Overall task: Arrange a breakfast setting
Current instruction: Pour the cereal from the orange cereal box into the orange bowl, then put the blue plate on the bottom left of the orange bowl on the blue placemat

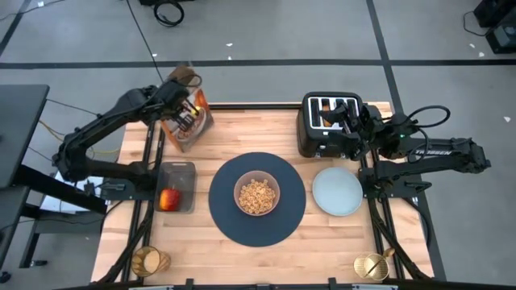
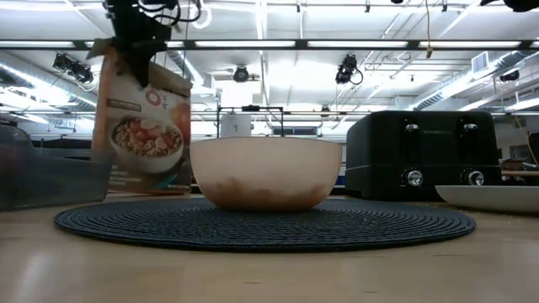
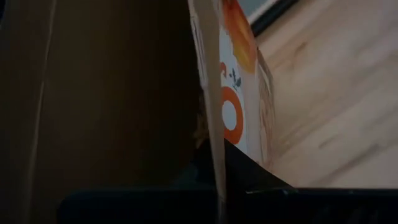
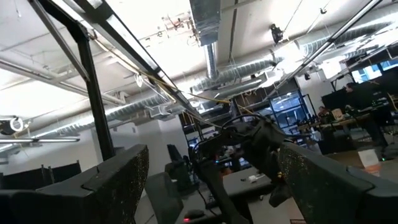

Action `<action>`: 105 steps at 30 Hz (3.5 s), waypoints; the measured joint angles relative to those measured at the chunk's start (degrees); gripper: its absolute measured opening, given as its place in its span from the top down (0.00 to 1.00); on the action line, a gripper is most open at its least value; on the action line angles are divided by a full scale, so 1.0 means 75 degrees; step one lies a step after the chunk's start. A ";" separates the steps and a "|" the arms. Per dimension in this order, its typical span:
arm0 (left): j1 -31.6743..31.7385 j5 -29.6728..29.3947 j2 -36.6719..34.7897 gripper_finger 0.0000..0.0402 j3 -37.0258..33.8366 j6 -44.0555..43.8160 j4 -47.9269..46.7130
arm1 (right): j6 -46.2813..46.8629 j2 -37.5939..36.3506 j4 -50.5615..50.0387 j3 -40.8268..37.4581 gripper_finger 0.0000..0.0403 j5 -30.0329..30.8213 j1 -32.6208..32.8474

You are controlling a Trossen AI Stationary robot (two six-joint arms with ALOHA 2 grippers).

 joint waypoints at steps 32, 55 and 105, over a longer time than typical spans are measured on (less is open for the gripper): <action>0.0862 0.1071 -0.0267 0.41 0.1090 0.0674 0.0124 | -0.0288 0.0028 -0.0441 -0.0003 0.11 0.0563 -0.0039; -0.0998 0.2671 -0.0675 0.44 0.3595 -0.0599 0.1596 | -0.2243 0.1914 -0.6247 0.2843 0.13 0.1699 0.0530; -0.6295 0.3065 -0.0197 0.49 0.3565 0.0673 0.3606 | 0.6851 0.7315 -1.1443 0.2221 0.68 -0.0181 0.3883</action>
